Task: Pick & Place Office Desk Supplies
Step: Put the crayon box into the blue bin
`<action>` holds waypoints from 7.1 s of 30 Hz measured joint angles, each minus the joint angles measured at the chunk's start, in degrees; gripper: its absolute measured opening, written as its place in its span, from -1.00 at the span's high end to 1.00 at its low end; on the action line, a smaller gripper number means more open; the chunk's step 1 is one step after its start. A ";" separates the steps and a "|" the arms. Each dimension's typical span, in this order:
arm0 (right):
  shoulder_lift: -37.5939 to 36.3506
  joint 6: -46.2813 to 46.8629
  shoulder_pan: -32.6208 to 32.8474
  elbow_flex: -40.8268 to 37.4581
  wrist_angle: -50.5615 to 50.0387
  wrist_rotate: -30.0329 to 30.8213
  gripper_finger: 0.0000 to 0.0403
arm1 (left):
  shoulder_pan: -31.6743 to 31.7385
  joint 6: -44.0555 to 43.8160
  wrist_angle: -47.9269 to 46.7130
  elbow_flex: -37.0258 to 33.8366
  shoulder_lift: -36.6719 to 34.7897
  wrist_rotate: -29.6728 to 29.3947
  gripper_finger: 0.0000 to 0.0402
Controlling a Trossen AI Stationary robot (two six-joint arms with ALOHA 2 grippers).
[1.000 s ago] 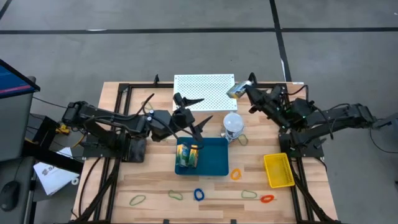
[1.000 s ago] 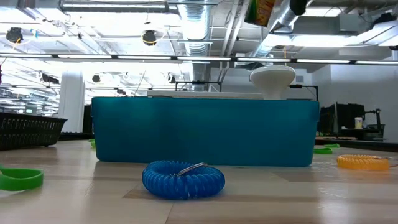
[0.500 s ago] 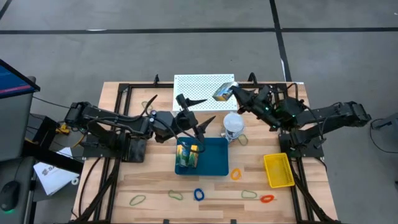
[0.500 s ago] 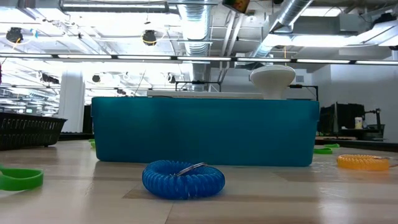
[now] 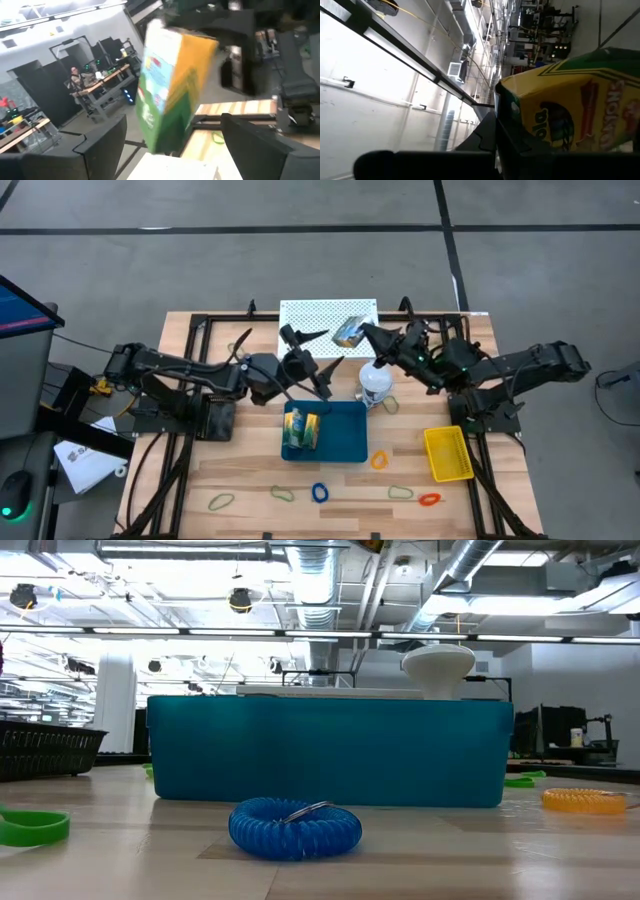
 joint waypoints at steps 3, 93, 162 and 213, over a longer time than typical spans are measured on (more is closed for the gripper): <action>1.02 1.21 -0.03 0.20 0.64 -0.32 1.00 | 0.41 0.00 -0.35 0.00 0.00 1.36 -0.57; -13.97 -20.91 0.36 0.12 -17.01 -3.40 0.39 | 1.15 -56.03 -51.72 -0.04 -15.76 11.20 0.50; -29.45 -22.42 4.84 0.10 -53.19 -3.00 0.39 | -4.95 -123.00 -63.59 26.89 29.29 29.14 0.52; -29.91 -23.62 4.84 0.10 -54.53 -2.89 0.39 | -3.93 -119.89 -58.36 18.73 29.31 33.22 0.29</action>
